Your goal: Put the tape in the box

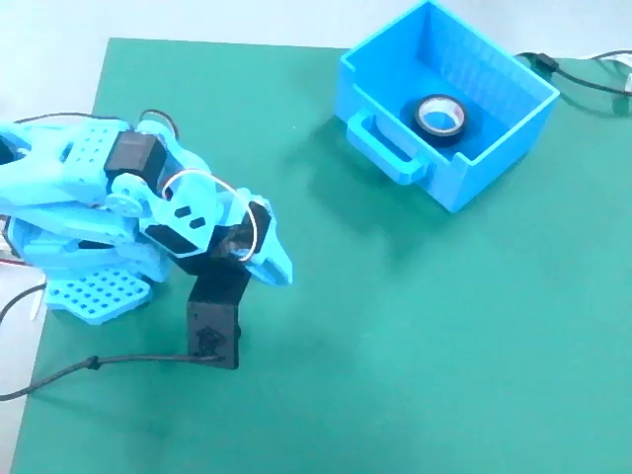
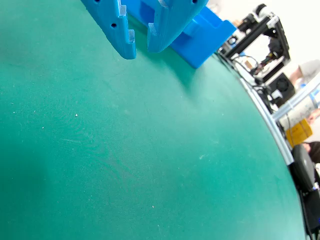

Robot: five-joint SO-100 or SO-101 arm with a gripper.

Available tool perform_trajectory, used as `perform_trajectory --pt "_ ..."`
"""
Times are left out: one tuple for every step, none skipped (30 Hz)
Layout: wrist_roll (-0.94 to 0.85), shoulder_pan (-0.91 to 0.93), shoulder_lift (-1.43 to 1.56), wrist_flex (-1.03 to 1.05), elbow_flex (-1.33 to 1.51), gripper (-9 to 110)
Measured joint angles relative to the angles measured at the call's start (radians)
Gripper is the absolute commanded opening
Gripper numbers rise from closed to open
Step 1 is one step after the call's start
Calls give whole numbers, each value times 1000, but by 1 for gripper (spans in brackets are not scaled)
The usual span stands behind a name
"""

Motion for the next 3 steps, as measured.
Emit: perform_trajectory --pt "0 0 0 0 0 0" --pt "0 0 0 0 0 0" --pt "0 0 0 0 0 0"
